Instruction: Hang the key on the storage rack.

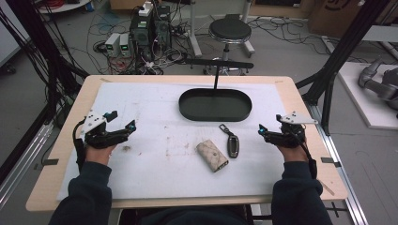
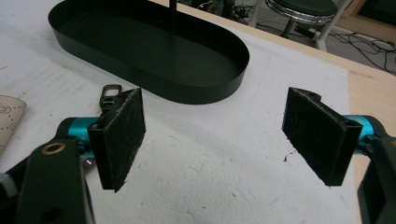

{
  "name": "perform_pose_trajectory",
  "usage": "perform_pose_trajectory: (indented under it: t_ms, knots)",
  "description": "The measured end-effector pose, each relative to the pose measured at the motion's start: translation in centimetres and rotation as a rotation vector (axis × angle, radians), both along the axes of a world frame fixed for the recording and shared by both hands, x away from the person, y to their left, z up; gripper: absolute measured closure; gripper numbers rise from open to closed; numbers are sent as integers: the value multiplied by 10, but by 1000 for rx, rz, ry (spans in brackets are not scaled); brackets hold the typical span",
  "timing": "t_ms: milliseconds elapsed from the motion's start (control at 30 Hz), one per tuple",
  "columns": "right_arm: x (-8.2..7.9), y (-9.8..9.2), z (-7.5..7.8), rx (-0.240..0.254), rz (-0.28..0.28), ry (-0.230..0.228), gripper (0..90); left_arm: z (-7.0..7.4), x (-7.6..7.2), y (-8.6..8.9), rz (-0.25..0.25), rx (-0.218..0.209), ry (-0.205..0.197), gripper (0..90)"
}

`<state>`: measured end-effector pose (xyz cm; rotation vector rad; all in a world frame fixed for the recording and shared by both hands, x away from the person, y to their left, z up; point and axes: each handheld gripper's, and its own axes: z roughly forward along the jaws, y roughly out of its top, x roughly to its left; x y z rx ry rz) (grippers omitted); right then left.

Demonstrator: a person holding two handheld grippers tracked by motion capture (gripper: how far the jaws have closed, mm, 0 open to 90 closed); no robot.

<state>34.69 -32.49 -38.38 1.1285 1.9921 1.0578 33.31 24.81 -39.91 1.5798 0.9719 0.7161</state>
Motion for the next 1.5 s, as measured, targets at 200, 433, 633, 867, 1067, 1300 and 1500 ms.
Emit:
perform_pose_trajectory:
  t_ms: [200, 433, 633, 867, 1067, 1300, 1500]
  knots:
    - [1, 2, -1, 14, 5, 8, 219, -2, 2, 0, 10, 1, 9, 185]
    - [0, 4, -2, 21, 6, 10, 219, -3, 1, 0, 14, 4, 14, 185]
    - [2, 18, -3, 9, -6, 24, 232, -4, 1, 0, 13, 8, 17, 185]
    - [5, 36, -9, 25, -26, 43, 289, -4, 0, -4, 5, 11, 26, 186]
    - [11, 56, -22, 35, -19, 121, 269, -5, 2, -3, 13, 13, 35, 188]
    - [15, 80, -39, -11, 63, 228, 263, -7, 3, -5, 10, 25, 51, 208]
    - [14, 97, -49, -65, 135, 282, 229, -7, 3, -4, 19, 26, 53, 210]
